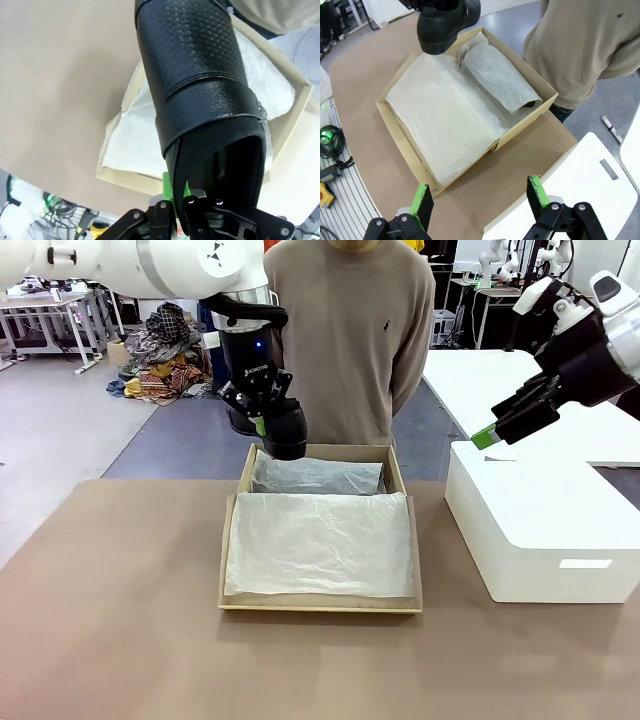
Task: Pack the shoes into the box.
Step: Place the other shoe of the Shoes into the Shoes Box.
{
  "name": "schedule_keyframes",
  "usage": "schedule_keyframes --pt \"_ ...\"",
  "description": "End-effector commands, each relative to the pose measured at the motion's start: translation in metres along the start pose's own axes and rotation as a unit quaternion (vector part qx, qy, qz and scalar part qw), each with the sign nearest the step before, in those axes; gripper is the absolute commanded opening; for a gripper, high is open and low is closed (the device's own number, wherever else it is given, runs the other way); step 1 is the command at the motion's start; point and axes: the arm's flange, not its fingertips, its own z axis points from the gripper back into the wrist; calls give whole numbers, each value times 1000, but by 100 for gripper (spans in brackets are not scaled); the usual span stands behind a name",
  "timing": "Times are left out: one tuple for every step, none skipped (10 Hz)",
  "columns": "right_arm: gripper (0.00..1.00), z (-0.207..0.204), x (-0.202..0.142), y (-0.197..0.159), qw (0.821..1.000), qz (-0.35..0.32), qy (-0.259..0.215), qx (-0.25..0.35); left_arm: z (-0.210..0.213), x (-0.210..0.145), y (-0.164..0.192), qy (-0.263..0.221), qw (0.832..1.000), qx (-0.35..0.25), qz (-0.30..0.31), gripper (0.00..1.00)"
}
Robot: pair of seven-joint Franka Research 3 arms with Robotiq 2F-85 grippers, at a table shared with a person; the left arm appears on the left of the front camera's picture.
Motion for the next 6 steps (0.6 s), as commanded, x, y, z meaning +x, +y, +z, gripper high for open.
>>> schedule_keyframes --pt "100 0 0 0 1000 0 -3 0 6 0 10 -6 1000 2 4 0" --pt "100 0 0 0 1000 0 -3 0 6 0 10 -6 1000 2 4 0" --pt "100 0 0 0 1000 0 -3 0 6 0 10 -6 1000 2 4 0" --pt "100 0 0 0 1000 0 -3 0 6 0 10 -6 1000 2 4 0" --pt "100 0 0 0 1000 0 -3 0 1 3 3 -1 1000 1 3 0" --pt "100 0 0 0 1000 0 -3 0 -2 -2 0 -15 999 -3 31 0"
